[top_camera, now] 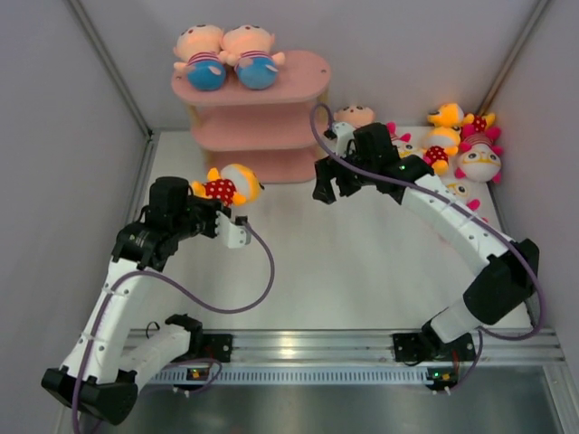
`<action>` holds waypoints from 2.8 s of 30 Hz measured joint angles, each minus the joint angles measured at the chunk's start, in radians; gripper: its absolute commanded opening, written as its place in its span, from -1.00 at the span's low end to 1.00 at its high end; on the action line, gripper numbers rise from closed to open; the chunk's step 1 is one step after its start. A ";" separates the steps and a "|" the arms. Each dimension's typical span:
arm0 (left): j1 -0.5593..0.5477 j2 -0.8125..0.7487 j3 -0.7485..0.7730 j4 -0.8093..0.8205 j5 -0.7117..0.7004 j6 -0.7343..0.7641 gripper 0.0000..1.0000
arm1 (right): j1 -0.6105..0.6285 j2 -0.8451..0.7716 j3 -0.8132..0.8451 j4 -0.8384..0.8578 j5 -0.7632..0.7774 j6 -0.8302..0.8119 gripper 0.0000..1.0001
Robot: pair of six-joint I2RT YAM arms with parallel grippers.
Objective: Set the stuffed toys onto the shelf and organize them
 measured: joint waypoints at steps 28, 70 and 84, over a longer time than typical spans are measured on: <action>-0.015 0.470 0.138 0.632 -0.388 -0.381 -1.00 | -0.032 -0.271 -0.275 0.068 0.168 0.001 0.67; -0.002 0.552 0.235 0.619 -0.370 -0.555 0.96 | -0.105 -0.351 -0.377 0.090 0.153 0.037 0.82; -0.006 0.178 0.072 0.094 -0.396 -0.784 0.96 | -0.768 -0.016 -0.119 0.191 0.127 0.245 0.78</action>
